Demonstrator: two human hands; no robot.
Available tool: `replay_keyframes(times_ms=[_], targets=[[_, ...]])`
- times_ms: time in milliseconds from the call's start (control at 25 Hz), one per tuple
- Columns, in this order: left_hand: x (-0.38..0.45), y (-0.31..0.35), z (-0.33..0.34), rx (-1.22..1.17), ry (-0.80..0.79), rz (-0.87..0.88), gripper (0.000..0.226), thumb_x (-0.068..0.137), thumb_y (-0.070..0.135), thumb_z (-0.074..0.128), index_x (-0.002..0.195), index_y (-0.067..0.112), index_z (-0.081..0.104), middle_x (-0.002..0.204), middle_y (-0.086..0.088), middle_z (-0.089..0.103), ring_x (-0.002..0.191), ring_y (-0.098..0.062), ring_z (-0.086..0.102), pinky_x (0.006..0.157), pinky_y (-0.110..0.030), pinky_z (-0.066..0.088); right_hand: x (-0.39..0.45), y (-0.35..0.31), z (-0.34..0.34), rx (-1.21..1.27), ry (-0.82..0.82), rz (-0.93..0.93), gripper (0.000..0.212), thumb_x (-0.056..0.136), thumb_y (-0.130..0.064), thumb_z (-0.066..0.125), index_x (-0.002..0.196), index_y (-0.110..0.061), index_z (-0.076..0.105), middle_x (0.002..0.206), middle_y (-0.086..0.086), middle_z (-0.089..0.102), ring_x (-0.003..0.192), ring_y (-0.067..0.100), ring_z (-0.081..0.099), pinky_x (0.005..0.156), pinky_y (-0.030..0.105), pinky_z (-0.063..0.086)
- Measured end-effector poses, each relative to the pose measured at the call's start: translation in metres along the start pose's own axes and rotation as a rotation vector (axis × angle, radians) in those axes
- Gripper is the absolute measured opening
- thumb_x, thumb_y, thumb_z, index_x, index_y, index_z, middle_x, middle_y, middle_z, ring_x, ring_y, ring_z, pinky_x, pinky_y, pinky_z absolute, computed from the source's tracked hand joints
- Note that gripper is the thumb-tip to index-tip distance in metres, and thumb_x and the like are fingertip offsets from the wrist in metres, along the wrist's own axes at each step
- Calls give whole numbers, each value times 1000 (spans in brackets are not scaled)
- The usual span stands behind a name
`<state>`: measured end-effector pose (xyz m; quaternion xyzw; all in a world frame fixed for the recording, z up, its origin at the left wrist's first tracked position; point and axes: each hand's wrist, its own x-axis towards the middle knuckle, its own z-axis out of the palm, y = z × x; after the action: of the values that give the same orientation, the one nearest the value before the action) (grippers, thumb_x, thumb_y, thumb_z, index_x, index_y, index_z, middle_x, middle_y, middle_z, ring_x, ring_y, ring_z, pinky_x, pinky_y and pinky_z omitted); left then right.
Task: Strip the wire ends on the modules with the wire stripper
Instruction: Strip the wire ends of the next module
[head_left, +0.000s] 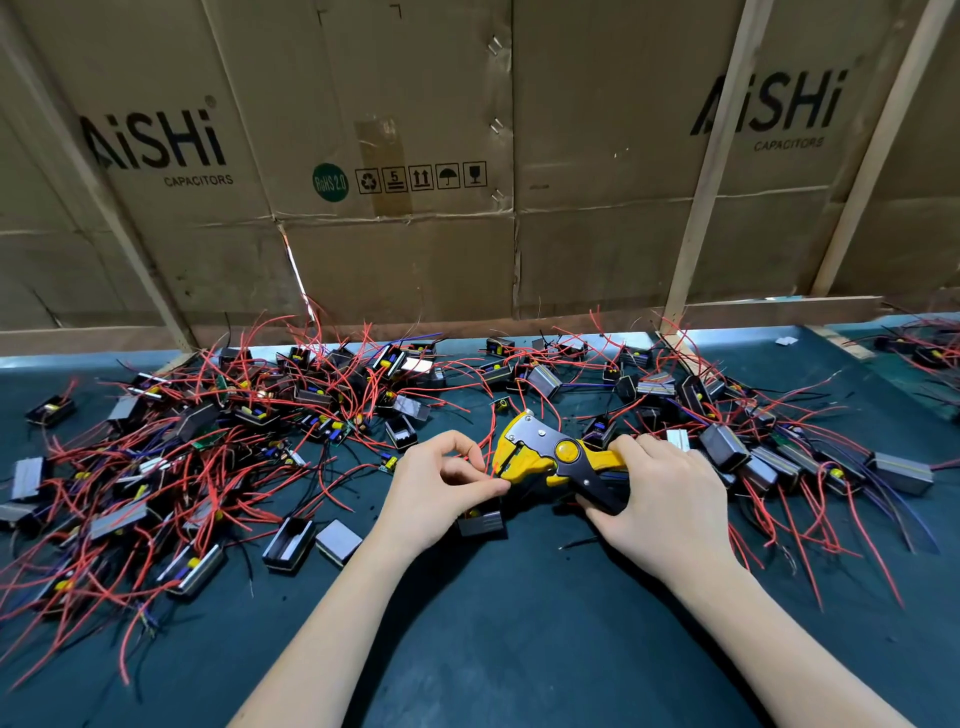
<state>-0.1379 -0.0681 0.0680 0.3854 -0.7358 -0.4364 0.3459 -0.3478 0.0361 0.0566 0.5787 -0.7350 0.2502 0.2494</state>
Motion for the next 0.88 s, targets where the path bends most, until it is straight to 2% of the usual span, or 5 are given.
replay_keyframes(times_ms=[120, 360, 560, 720, 880], targets=[[0, 0, -1, -4, -11, -1, 32, 72, 16, 86, 78, 11, 55, 66, 0, 74, 59, -4, 58, 67, -9, 43, 0, 0, -1, 6, 3, 6, 48, 50, -47, 88, 72, -15, 61, 64, 0, 58, 62, 30, 61, 56, 33, 45], [0, 2, -4, 0, -31, 8, 32, 73, 15, 85, 79, 10, 55, 66, -1, 74, 58, -4, 57, 65, -9, 43, -1, -1, -2, 24, -24, 12, 46, 52, -47, 89, 68, -14, 62, 58, 1, 57, 55, 30, 61, 49, 26, 36], [-2, 5, -5, 44, -45, 21, 31, 72, 15, 86, 78, 10, 56, 64, -1, 73, 59, -6, 57, 66, -14, 46, -1, -5, -3, -11, -16, -7, 50, 44, -42, 94, 54, -11, 56, 45, 4, 53, 40, 29, 55, 43, 23, 33], [-3, 8, -6, 76, -57, 25, 27, 72, 17, 86, 80, 9, 62, 64, 0, 73, 58, -5, 55, 65, -13, 44, 0, -3, -3, 1, -30, 57, 48, 61, -56, 80, 78, -16, 63, 71, 1, 63, 69, 31, 63, 56, 31, 40], [-2, 9, -9, 121, -50, 36, 16, 72, 15, 86, 73, 17, 70, 62, 8, 70, 56, -3, 56, 63, -16, 45, 4, 2, -6, 111, 97, 110, 52, 63, -51, 83, 95, -15, 64, 84, 1, 60, 82, 31, 59, 72, 39, 40]])
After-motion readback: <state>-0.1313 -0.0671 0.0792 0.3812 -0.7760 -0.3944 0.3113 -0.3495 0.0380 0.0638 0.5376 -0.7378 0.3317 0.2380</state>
